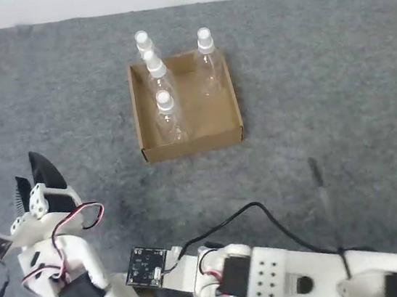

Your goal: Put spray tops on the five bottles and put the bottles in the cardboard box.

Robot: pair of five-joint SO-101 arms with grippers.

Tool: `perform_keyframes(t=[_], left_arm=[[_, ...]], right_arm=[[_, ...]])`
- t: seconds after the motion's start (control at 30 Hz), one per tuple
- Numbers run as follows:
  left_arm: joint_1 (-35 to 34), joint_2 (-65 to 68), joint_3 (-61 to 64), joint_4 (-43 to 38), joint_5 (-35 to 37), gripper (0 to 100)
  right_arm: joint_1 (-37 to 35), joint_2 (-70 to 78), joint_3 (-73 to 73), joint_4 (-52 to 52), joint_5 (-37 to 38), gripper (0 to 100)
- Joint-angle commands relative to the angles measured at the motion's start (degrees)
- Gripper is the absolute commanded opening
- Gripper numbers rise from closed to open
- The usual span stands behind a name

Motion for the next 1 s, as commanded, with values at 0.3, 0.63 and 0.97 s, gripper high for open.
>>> perform_keyframes(t=[0.3, 0.63, 0.97], left_arm=[[-0.2, -1.0, -0.1, -2.2, 0.3, 17], [-0.3, -1.0, 0.0, -2.2, 0.2, 17], [-0.3, -1.0, 0.0, -2.2, 0.2, 17]], right_arm=[[14.8, 5.1, -4.5, -4.7, 1.1, 28.1], [27.8, 5.1, -4.4, -9.9, 1.1, 16.7], [31.9, 4.4, -5.4, -8.6, 1.1, 17.1]])
